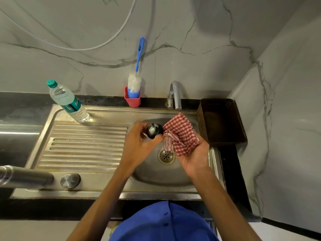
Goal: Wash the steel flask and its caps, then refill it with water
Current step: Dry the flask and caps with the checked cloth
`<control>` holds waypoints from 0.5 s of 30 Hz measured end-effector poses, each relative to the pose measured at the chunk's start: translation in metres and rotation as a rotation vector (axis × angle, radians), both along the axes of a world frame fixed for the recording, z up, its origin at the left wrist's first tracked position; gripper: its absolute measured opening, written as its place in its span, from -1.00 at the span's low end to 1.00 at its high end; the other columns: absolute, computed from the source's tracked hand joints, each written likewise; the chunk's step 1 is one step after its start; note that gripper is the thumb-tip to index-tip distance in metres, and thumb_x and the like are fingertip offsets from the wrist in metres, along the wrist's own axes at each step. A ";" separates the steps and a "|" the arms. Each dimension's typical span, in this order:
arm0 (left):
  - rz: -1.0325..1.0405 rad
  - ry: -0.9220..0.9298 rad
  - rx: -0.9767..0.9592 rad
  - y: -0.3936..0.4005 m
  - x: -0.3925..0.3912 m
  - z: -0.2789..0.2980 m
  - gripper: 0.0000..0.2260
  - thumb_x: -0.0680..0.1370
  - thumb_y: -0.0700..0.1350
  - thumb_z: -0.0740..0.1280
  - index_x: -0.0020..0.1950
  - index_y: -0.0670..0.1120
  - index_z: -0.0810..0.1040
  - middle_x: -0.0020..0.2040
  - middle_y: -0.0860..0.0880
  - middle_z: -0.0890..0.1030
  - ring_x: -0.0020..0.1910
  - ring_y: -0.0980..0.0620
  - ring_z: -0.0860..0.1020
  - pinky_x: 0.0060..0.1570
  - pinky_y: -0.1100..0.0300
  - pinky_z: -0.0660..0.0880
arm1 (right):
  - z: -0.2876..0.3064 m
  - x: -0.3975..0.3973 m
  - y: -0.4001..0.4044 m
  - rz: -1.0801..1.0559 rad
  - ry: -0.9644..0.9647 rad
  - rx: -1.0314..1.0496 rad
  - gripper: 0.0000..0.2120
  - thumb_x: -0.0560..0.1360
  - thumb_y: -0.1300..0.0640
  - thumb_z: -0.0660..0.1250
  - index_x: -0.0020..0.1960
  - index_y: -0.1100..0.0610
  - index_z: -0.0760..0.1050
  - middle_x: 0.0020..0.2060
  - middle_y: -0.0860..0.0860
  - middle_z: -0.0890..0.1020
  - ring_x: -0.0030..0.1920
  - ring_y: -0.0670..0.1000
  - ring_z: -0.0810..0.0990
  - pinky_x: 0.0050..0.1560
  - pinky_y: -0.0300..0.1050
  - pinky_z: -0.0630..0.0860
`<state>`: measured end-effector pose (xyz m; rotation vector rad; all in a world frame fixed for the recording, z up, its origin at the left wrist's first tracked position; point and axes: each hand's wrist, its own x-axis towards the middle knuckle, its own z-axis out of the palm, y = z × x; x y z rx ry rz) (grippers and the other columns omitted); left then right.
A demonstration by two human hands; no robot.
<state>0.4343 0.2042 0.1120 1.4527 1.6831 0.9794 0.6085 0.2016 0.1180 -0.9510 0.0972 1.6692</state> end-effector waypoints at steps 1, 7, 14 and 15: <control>-0.014 -0.010 -0.081 0.001 -0.006 0.001 -0.73 0.49 0.03 0.59 0.10 0.10 0.57 -0.04 0.13 0.67 -0.10 0.21 0.61 -0.12 0.42 0.50 | -0.001 0.000 -0.002 0.004 -0.003 0.017 -0.61 0.68 0.09 0.12 0.21 0.32 0.61 0.04 0.26 0.67 0.02 0.19 0.68 0.18 0.10 0.62; -0.063 -0.174 -0.078 0.002 -0.014 0.015 -0.63 0.47 -0.01 0.61 0.22 -0.01 0.64 0.01 0.09 0.75 -0.01 0.19 0.71 0.06 0.26 0.64 | 0.005 -0.012 -0.006 0.145 -0.138 0.217 -0.64 0.62 0.10 0.23 0.31 0.28 0.56 0.16 0.22 0.67 0.06 0.13 0.70 0.07 0.02 0.65; -0.261 0.012 0.064 0.003 0.000 0.020 -0.56 0.41 -0.01 0.66 0.21 -0.07 0.63 -0.03 0.11 0.72 -0.07 0.22 0.69 0.01 0.30 0.65 | -0.004 -0.001 0.002 0.461 -1.084 0.691 -0.69 0.75 -0.01 0.02 0.43 0.00 0.37 0.24 0.00 0.58 0.20 -0.06 0.63 0.07 -0.14 0.65; -0.305 0.034 0.082 0.004 -0.003 0.020 -0.54 0.42 -0.01 0.65 0.24 -0.07 0.62 0.01 0.10 0.72 -0.05 0.20 0.70 0.04 0.27 0.66 | -0.003 0.004 0.007 0.541 -1.141 0.706 -0.70 0.74 -0.06 0.01 0.39 -0.05 0.37 0.21 -0.01 0.57 0.17 -0.06 0.64 0.04 -0.12 0.67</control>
